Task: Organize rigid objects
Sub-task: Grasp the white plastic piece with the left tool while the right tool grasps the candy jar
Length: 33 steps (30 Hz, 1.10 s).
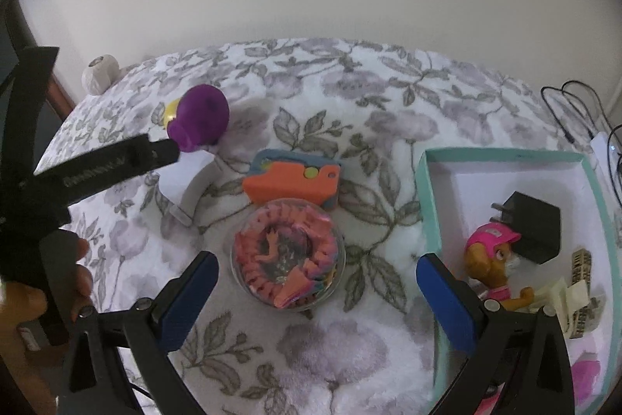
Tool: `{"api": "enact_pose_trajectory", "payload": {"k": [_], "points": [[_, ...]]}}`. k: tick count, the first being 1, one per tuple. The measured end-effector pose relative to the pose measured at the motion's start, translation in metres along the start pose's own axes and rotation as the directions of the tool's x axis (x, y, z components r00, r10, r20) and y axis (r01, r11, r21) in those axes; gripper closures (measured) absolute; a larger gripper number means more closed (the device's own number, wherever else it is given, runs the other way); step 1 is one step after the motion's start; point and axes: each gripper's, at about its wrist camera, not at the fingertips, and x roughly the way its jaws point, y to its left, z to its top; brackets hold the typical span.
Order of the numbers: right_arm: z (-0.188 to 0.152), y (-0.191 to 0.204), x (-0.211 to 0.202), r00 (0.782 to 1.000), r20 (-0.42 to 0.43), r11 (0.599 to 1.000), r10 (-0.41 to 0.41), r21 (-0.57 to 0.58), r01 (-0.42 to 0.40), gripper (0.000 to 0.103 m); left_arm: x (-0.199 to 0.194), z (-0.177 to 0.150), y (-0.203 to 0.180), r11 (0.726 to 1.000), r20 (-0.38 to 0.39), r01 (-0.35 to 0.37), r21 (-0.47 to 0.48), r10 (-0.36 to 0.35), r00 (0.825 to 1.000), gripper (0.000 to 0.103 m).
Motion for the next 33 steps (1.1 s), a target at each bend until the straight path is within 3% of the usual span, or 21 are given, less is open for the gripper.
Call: {"api": "enact_pose_trajectory", "payload": {"k": [13,19,27,33], "points": [[-0.004,0.002,0.028,0.999,-0.051,1.000,0.006,-0.017,-0.007,0.000,0.016,-0.001,-0.012,0.996,0.024,-0.011,0.094,0.009,1.000,0.000],[-0.006,0.003,0.035,0.998,-0.065,1.000,-0.005,-0.031,0.003,0.000,0.023,-0.005,-0.024,0.985,0.028,-0.048,0.167,0.044,0.999,0.000],[-0.006,0.003,0.036,0.998,-0.063,1.000,-0.007,-0.026,0.005,0.000,0.021,-0.007,-0.025,0.983,0.067,-0.064,0.174,0.053,0.996,0.000],[-0.006,0.006,0.035,0.998,-0.058,0.999,0.012,-0.029,-0.014,0.010,0.022,-0.010,-0.031,0.974,0.064,-0.074,0.212,0.062,0.996,0.008]]}}
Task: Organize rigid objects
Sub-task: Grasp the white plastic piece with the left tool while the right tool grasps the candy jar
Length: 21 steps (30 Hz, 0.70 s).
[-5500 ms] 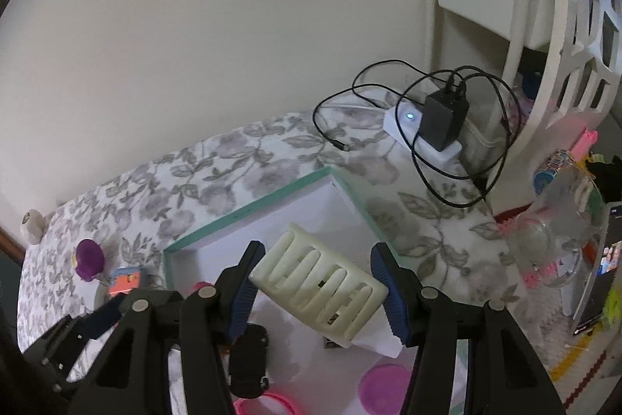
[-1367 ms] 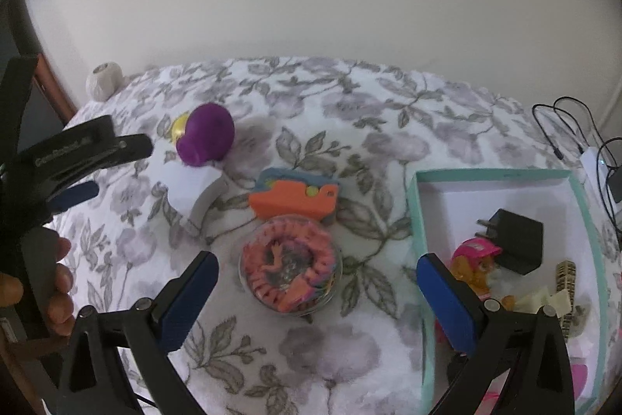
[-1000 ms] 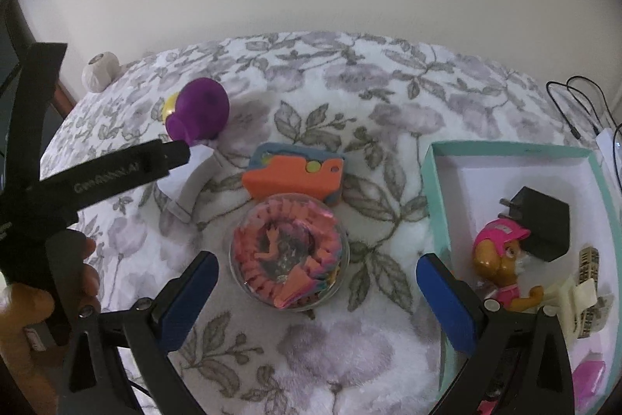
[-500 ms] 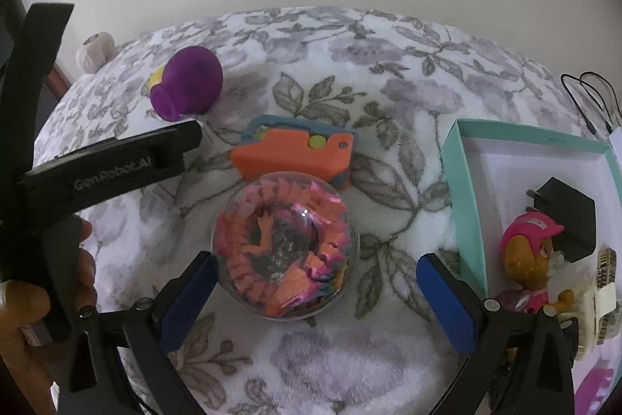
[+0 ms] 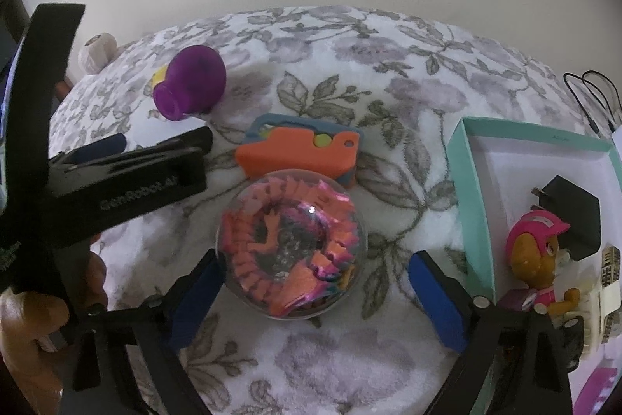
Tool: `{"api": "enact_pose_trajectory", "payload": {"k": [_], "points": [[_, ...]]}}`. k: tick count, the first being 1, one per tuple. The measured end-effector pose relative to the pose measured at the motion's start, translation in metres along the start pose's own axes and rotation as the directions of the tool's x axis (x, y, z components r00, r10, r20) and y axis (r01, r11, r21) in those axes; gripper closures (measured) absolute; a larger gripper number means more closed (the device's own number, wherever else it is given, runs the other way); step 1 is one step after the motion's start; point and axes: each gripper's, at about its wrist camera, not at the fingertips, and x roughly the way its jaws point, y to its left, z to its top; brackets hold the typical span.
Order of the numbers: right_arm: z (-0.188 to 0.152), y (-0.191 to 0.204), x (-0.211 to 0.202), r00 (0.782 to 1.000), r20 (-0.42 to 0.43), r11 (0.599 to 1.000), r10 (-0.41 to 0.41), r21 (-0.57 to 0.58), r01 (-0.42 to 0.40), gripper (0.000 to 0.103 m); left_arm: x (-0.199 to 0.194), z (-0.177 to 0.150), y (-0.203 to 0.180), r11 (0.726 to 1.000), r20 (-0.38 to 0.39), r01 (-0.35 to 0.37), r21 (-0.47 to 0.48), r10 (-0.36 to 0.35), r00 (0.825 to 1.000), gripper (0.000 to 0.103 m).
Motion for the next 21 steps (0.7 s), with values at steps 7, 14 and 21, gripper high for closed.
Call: {"api": "enact_pose_trajectory", "payload": {"k": [7,14,21], "points": [[0.000,0.005,0.000,1.000,0.007,1.000,0.002,-0.020,-0.002,0.016,0.002,-0.002,-0.007,0.999,-0.013,-0.009,0.043,0.010,1.000,0.015],[-0.002,0.011,0.000,0.999,0.028,0.999,-0.022,-0.040,0.023,0.022,0.001,-0.002,-0.007,0.999,-0.009,-0.010,0.046,0.011,1.000,0.018],[-0.002,0.017,-0.002,0.999,0.038,0.997,-0.022,-0.069,0.025,0.029,-0.001,-0.002,-0.006,0.999,-0.026,-0.007,0.040,0.008,1.000,0.020]]}}
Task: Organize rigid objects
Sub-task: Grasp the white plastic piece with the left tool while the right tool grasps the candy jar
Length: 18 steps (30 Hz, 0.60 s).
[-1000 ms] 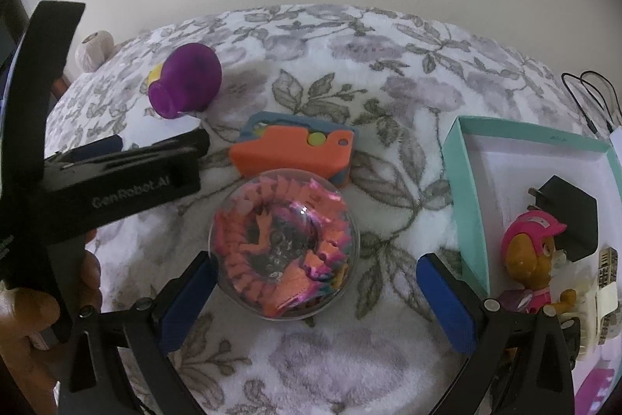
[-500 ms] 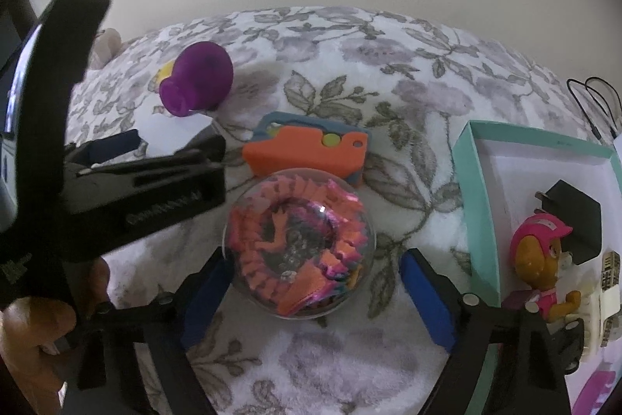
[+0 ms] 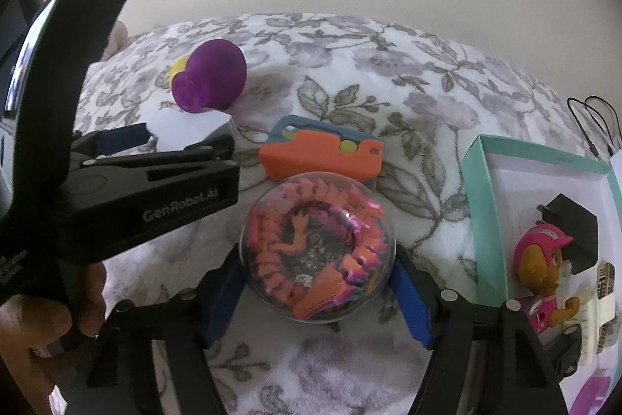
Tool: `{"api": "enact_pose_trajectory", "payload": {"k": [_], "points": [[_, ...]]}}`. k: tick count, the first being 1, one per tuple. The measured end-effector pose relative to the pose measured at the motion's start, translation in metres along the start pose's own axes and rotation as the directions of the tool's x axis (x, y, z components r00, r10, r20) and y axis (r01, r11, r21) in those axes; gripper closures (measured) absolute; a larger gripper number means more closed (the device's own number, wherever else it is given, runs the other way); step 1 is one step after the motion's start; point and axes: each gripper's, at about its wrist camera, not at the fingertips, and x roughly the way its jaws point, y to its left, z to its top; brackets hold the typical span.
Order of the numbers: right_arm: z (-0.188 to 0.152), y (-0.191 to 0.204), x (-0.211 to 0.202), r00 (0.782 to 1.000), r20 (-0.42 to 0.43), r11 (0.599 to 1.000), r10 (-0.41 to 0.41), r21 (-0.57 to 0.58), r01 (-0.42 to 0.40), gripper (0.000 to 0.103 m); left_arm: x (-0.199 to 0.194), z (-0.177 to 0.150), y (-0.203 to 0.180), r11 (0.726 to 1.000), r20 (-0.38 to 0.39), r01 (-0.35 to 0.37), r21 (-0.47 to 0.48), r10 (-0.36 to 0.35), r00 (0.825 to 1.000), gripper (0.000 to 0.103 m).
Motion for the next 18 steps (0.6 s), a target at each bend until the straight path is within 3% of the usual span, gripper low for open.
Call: {"api": "enact_pose_trajectory", "payload": {"k": [18], "points": [[0.006,-0.013,-0.015,0.999,0.023,0.999,0.023,0.032,-0.023,0.029,-0.013,0.001,0.004,1.000,-0.013,0.013,-0.005,-0.013,1.000,0.021]]}}
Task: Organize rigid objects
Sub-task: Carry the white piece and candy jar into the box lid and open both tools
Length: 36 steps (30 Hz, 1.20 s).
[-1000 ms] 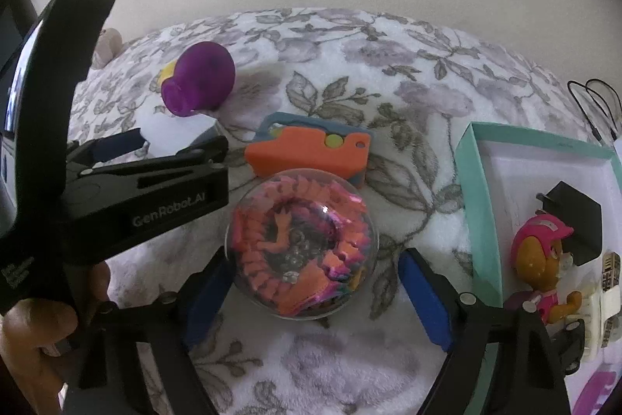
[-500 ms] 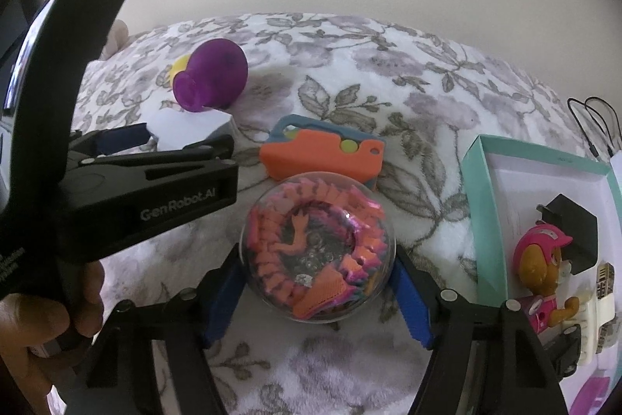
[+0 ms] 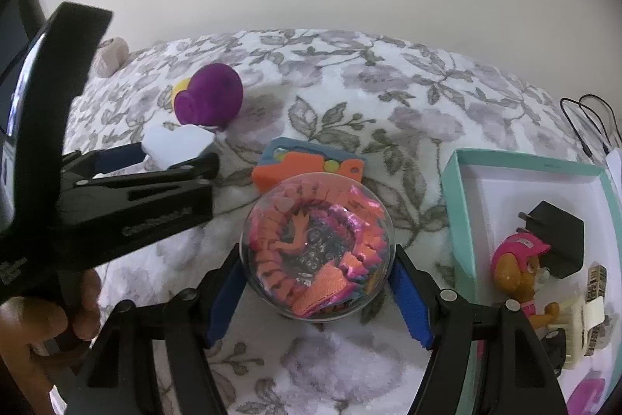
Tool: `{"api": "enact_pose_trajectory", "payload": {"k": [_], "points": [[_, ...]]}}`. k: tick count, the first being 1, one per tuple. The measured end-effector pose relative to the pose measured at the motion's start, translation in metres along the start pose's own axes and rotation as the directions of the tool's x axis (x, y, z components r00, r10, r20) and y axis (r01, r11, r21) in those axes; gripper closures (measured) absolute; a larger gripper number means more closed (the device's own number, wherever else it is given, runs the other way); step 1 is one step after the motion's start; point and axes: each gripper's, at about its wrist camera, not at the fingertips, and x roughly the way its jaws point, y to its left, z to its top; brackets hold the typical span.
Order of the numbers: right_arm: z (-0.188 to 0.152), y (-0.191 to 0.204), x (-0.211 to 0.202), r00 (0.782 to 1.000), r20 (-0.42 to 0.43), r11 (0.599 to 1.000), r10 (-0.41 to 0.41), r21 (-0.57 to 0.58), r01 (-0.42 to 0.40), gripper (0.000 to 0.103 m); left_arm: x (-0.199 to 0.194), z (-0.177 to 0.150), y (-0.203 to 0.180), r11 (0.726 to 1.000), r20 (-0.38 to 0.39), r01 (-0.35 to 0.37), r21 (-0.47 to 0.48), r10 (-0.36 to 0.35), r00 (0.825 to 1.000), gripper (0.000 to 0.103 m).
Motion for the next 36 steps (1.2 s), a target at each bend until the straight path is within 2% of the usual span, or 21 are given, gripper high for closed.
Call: {"api": "enact_pose_trajectory", "payload": {"k": [8,14,21,28,32,36], "points": [[0.000,-0.001,-0.001,1.000,0.000,1.000,0.000,0.002,0.000,0.029,-0.015,0.002,0.004,1.000,0.021,-0.012,0.000,0.012,1.000,0.022],[0.002,-0.003,-0.012,1.000,0.026,1.000,-0.011,0.015,0.011,0.029,-0.045,0.010,0.010,1.000,0.088,-0.030,0.003,0.029,0.996,0.022],[0.011,-0.020,-0.034,0.998,0.063,0.998,-0.033,0.052,0.029,0.029,-0.085,0.020,0.001,1.000,0.176,-0.011,0.029,0.005,0.984,0.022],[0.019,-0.062,-0.066,0.987,0.108,0.987,-0.118,0.121,0.104,0.029,-0.116,0.026,-0.039,0.992,0.237,0.051,0.114,-0.077,0.969,0.022],[0.017,-0.095,-0.083,0.978,0.121,0.971,-0.171,0.191,0.147,0.029,-0.127,0.025,-0.073,0.978,0.249,0.084,0.193,-0.131,0.960,0.022],[0.014,-0.130,-0.095,0.971,0.123,0.949,-0.207,0.265,0.169,0.029,-0.130,0.022,-0.103,0.962,0.247,0.087,0.260,-0.153,0.957,0.022]]}}
